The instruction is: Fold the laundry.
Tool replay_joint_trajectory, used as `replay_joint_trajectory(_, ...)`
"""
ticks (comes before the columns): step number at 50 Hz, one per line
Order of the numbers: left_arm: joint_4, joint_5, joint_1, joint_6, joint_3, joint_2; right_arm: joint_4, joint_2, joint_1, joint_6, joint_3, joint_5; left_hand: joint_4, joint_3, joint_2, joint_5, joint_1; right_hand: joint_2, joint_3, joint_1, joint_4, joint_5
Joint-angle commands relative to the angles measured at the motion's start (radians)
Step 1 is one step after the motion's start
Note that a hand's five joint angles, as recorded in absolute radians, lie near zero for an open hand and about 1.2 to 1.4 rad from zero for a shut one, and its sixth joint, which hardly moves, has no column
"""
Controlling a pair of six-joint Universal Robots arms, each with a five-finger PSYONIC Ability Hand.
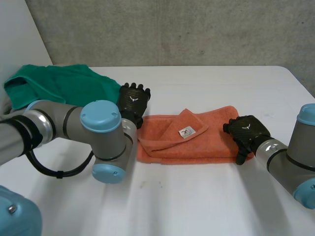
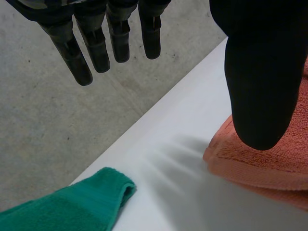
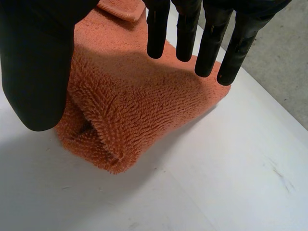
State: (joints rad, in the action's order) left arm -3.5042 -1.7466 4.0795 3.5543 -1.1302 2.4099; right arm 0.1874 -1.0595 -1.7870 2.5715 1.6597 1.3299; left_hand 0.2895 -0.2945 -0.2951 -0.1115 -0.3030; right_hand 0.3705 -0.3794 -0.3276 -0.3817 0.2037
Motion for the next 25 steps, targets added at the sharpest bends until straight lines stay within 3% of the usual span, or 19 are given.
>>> replay_joint_trajectory(1,-0.002,0.047,-0.066,0.006,-0.083,-0.084,0.003,0.0,0.003,0.001,0.002,0.0,-0.009,0.013,0.014,0.005,0.022,0.099,-0.09,-0.142,-0.088,0.091)
replay_joint_trajectory(11,0.007,0.193,-0.134,-0.091,-0.106,-0.095,0.003,-0.002,0.003,-0.001,0.008,0.0,0.009,-0.004,-0.003,-0.013,0.004,0.099,-0.09,-0.142,-0.088,0.091)
replay_joint_trajectory(25,0.01,0.177,-0.099,-0.061,0.0,0.052,0.004,0.001,0.005,-0.002,0.006,-0.001,0.05,-0.045,-0.045,-0.054,-0.037,0.19,-0.181,-0.233,-0.179,0.182)
